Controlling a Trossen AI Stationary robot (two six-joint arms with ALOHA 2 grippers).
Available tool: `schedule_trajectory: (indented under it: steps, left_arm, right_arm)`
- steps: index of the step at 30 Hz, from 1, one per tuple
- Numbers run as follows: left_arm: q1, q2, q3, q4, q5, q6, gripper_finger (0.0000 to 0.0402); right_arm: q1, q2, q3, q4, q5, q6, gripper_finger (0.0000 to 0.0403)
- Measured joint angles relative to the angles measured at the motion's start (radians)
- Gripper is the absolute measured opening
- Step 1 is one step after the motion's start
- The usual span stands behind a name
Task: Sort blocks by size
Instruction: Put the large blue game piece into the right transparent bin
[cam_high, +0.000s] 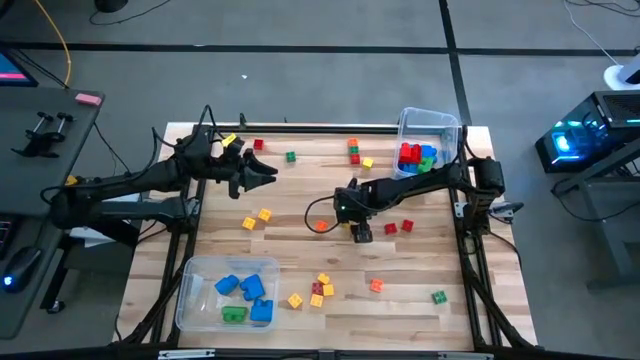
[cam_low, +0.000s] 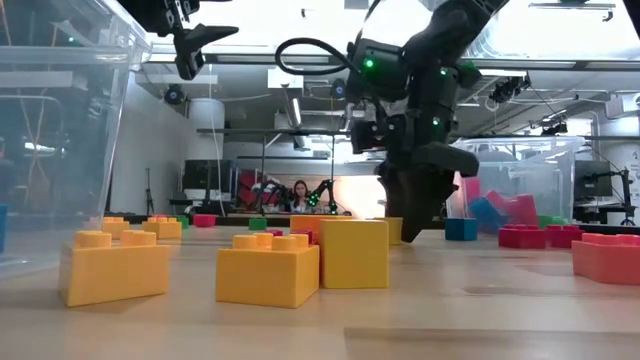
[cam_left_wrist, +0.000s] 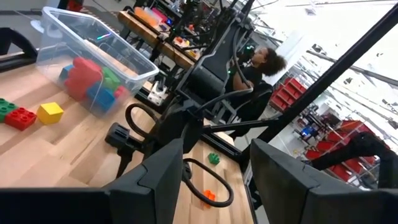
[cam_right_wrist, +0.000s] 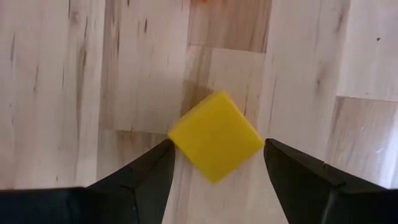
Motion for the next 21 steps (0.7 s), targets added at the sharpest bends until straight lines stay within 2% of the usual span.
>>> schedule_trajectory:
  steps: [4,7,9,11,14,17,19,21]
  left_arm:
    - [0.0,0.0,0.0,-0.005,0.0,-0.009,0.0176]
    - [-0.006,0.0,0.0,0.015,0.007,-0.12,0.0176]
    - [-0.031,0.001,0.027,0.019,0.046,-0.186,0.0176]
    - [-0.097,0.001,0.098,-0.045,0.097,-0.16,0.0172]
    - [-0.24,0.027,0.258,-0.363,0.066,-0.053,0.0161]
    - [-0.417,0.094,0.435,-0.783,-0.085,0.004,0.0149]
    - [-0.545,0.145,0.53,-1.013,-0.198,-0.048,0.0142]
    - [-0.673,0.196,0.584,-1.144,-0.304,-0.176,0.0137]
  right_arm:
    - [0.0,0.0,0.021,-0.023,0.0,-0.026,0.0245]
    - [0.0,0.0,0.054,-0.083,0.015,-0.057,0.0245]
    - [-0.004,0.0,0.079,-0.147,0.033,-0.078,0.0245]
    - [-0.014,0.0,0.094,-0.19,0.034,-0.088,0.0245]
    - [-0.051,-0.014,0.082,-0.221,0.033,-0.096,0.0245]
    - [-0.107,-0.04,0.048,-0.226,0.032,-0.104,0.0245]
    - [-0.156,-0.06,0.022,-0.222,0.027,-0.105,0.0245]
    - [-0.208,-0.082,-0.009,-0.193,0.009,-0.104,0.0245]
